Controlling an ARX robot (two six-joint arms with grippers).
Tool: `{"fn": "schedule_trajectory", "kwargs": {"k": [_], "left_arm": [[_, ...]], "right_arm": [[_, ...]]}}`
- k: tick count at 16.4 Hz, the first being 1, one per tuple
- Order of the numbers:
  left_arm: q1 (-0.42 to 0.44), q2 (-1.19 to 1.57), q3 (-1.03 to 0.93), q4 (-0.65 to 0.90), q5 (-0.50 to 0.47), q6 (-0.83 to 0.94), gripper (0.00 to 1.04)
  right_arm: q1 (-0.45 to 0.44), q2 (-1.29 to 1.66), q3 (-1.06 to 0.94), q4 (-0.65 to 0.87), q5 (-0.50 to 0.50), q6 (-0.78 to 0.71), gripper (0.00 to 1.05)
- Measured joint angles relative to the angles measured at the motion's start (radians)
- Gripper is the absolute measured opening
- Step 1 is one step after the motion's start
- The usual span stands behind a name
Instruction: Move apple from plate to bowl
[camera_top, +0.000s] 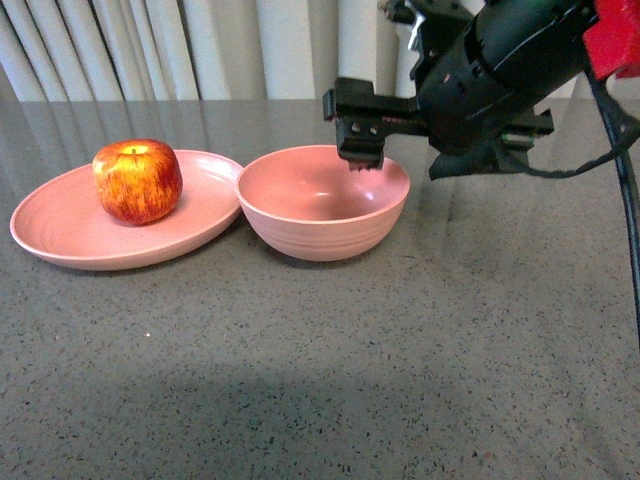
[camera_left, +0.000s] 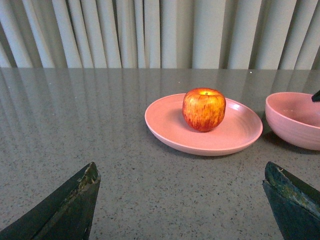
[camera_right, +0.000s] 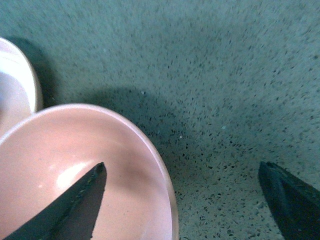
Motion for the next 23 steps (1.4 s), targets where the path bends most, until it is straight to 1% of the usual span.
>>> {"fn": "schedule_trajectory", "kwargs": {"k": [1,2,3,4,5,6,7,8,10,11,12,13,14,15,16,17,20,21,23], "left_arm": [[0.0,0.0,0.0,0.0,0.0,0.0,0.98],[0.0,0.0,0.0,0.0,0.0,0.0,0.98],[0.0,0.0,0.0,0.0,0.0,0.0,0.98],[0.0,0.0,0.0,0.0,0.0,0.0,0.98],[0.0,0.0,0.0,0.0,0.0,0.0,0.98],[0.0,0.0,0.0,0.0,0.0,0.0,0.98],[0.0,0.0,0.0,0.0,0.0,0.0,0.98],[0.0,0.0,0.0,0.0,0.0,0.0,0.98],[0.0,0.0,0.0,0.0,0.0,0.0,0.98],[0.0,0.0,0.0,0.0,0.0,0.0,0.98],[0.0,0.0,0.0,0.0,0.0,0.0,0.98],[0.0,0.0,0.0,0.0,0.0,0.0,0.98],[0.0,0.0,0.0,0.001,0.0,0.0,0.98],[0.0,0.0,0.0,0.0,0.0,0.0,0.98],[0.0,0.0,0.0,0.0,0.0,0.0,0.98],[0.0,0.0,0.0,0.0,0.0,0.0,0.98],[0.0,0.0,0.0,0.0,0.0,0.0,0.98],[0.0,0.0,0.0,0.0,0.0,0.0,0.98],[0.0,0.0,0.0,0.0,0.0,0.0,0.98]], "right_arm": [[-0.009,-0.035,-0.018,0.018,-0.01,0.011,0.98],[-0.024,-0.09,-0.05,0.048,-0.018,0.024,0.99],[-0.043,-0.154,-0.092,0.094,-0.049,0.047,0.97],[-0.062,-0.23,-0.149,0.145,-0.082,0.076,0.98],[-0.088,-0.329,-0.234,0.213,-0.118,0.112,0.98],[-0.113,-0.418,-0.318,0.279,-0.123,0.127,0.98],[-0.149,-0.528,-0.421,0.348,-0.11,0.127,0.98],[-0.185,-0.625,-0.513,0.404,-0.075,0.115,0.98],[-0.272,-0.86,-0.733,0.489,-0.027,0.055,0.98],[-0.304,-0.983,-0.851,0.487,-0.022,0.028,0.98],[-0.325,-1.057,-0.923,0.464,-0.024,0.024,0.98],[-0.345,-1.126,-0.994,0.5,0.004,-0.002,0.95],[-0.386,-1.217,-1.052,0.534,0.035,-0.089,0.83],[-0.398,-1.331,-1.089,0.456,0.051,-0.153,0.7],[-0.397,-1.426,-1.117,0.419,0.049,-0.193,0.57],[-0.397,-1.467,-1.14,0.437,0.049,-0.212,0.46],[-0.397,-1.528,-1.259,0.444,0.048,-0.227,0.07],[-0.397,-1.555,-1.279,0.451,0.048,-0.234,0.02],[-0.397,-1.601,-1.312,0.454,0.048,-0.237,0.02]]}}
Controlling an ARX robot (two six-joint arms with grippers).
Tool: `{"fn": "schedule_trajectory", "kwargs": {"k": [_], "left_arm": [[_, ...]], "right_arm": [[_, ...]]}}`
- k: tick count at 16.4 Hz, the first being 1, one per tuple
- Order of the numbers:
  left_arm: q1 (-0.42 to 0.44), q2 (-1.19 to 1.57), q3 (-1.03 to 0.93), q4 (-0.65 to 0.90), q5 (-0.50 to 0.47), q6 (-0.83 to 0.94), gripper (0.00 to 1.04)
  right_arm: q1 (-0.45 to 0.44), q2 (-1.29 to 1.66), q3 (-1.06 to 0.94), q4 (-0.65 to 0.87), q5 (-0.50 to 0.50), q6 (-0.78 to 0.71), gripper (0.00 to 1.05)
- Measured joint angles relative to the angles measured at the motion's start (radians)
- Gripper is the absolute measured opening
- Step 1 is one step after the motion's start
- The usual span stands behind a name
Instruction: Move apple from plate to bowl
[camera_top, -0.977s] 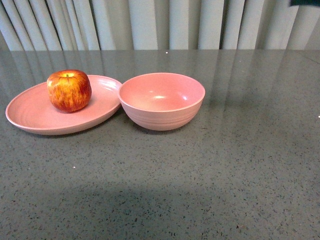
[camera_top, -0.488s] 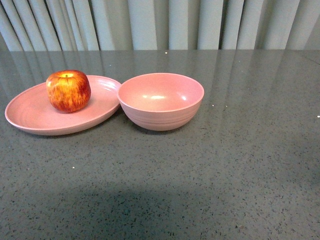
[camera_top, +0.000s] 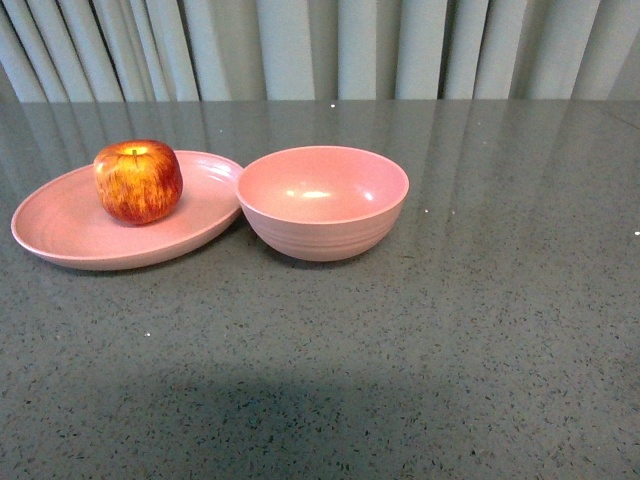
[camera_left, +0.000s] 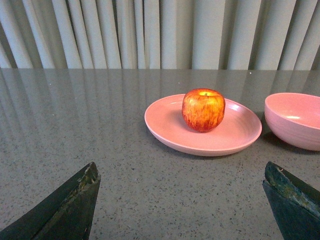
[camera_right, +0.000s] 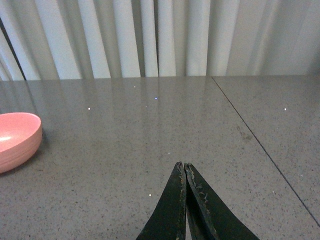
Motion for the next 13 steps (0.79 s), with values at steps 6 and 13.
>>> {"fn": "schedule_trajectory", "kwargs": {"k": [6,13], "left_arm": [[0.0,0.0,0.0,0.0,0.0,0.0,0.98],[0.0,0.0,0.0,0.0,0.001,0.0,0.98]], "right_arm": [[0.0,-0.103,-0.074,-0.041,0.0,-0.002,0.02],[0.0,-0.341,-0.123,-0.198,-0.001,-0.003,0.02]]}}
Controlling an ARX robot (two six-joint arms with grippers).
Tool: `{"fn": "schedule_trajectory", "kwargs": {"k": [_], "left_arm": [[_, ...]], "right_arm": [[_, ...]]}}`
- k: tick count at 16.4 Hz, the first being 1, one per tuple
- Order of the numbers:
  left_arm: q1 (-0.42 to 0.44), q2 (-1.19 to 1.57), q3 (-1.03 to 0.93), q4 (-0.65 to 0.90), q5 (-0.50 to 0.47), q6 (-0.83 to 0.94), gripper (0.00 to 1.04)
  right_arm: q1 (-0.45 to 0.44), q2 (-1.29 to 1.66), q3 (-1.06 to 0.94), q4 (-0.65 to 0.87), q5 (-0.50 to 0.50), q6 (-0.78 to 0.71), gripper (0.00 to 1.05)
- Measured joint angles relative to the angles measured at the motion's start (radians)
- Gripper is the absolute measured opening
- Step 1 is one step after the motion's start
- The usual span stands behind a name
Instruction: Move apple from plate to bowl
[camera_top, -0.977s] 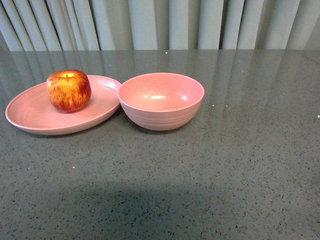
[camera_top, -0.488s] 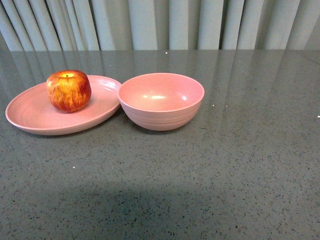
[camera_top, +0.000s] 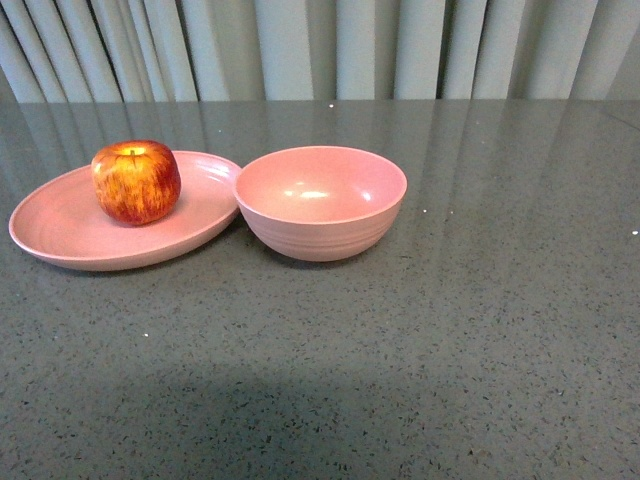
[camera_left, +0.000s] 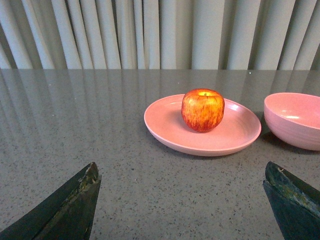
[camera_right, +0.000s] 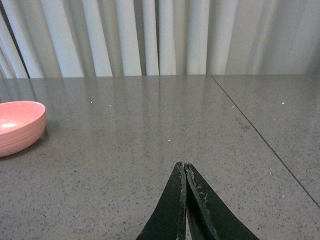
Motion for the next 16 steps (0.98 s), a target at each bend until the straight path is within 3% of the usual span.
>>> {"fn": "schedule_trajectory", "kwargs": {"k": [7,8,16], "left_arm": [[0.0,0.0,0.0,0.0,-0.001,0.0,0.98],[0.0,0.0,0.0,0.0,-0.001,0.0,0.98],[0.0,0.0,0.0,0.0,-0.001,0.0,0.98]], "right_arm": [[0.0,0.0,-0.003,-0.021,0.0,0.0,0.02],[0.0,0.0,-0.003,-0.021,0.0,0.0,0.07],[0.0,0.0,-0.003,-0.021,0.0,0.0,1.0]]}}
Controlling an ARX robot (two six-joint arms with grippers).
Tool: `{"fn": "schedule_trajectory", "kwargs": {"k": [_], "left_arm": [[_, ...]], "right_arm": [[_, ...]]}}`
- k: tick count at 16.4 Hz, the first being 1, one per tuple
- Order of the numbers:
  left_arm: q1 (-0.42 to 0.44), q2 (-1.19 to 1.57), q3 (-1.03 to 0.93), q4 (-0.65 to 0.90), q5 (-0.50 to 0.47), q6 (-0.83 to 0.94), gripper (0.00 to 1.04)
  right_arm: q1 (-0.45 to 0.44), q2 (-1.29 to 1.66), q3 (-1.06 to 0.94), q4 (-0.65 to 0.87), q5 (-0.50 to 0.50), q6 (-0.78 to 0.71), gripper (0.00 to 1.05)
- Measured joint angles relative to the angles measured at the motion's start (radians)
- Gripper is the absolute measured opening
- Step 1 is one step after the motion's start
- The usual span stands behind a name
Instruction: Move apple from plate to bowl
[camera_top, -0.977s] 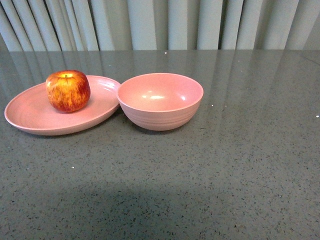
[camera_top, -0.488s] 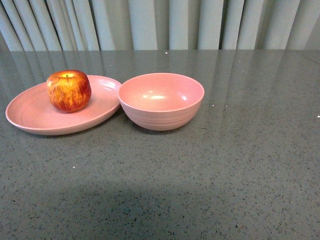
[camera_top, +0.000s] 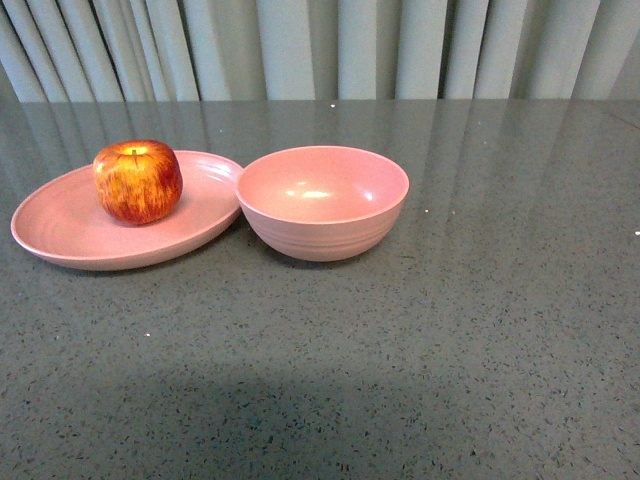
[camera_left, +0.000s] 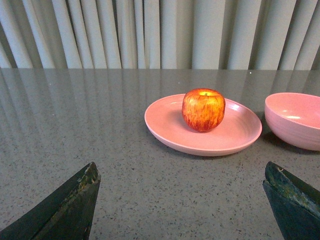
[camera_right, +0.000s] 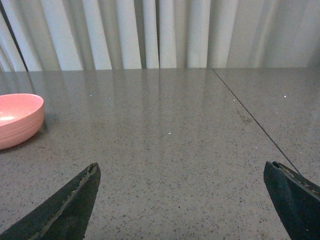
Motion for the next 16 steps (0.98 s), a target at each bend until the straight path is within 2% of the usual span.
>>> {"fn": "schedule_trajectory", "kwargs": {"k": [1,12,13,14,16], "left_arm": [[0.0,0.0,0.0,0.0,0.0,0.0,0.98],[-0.006,0.006,0.003,-0.025,-0.019,-0.007,0.98],[-0.078,0.103,0.073,-0.203,-0.191,-0.076,0.98],[-0.074,0.269,0.151,-0.289,-0.358,-0.149,0.98],[-0.031,0.305,0.174,-0.23,-0.38,-0.177,0.98]], "right_arm": [[0.0,0.0,0.0,0.0,0.0,0.0,0.97],[0.0,0.0,0.0,0.0,0.0,0.0,0.98],[0.0,0.0,0.0,0.0,0.002,0.0,0.98],[0.0,0.0,0.0,0.002,-0.002,0.0,0.98],[0.0,0.0,0.0,-0.001,0.0,0.0,0.98]]}}
